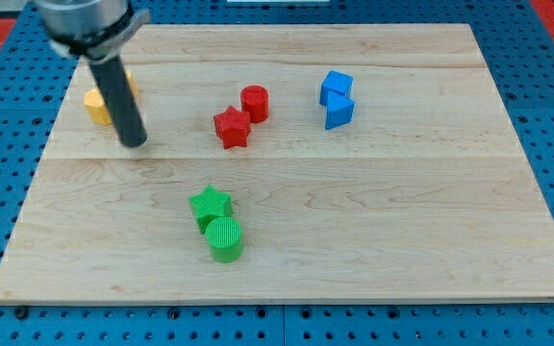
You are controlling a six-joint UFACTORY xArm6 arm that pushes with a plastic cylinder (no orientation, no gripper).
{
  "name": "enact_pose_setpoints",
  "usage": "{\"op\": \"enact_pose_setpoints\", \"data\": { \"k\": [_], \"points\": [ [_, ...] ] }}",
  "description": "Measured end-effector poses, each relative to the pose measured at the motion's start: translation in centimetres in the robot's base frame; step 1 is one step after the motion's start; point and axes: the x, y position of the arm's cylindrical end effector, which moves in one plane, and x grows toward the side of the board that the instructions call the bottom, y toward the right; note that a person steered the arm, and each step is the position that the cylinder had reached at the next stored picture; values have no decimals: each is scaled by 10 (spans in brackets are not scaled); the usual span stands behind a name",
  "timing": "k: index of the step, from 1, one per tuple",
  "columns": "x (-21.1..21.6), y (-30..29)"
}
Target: Push the yellow hexagon along with yellow heart to the top left
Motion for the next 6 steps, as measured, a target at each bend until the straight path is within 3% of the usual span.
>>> {"op": "enact_pose_setpoints", "data": {
  "k": [1, 2, 4, 6],
  "points": [
    [29, -56],
    [11, -123],
    [-74, -41],
    [-126, -26]
  ]
}}
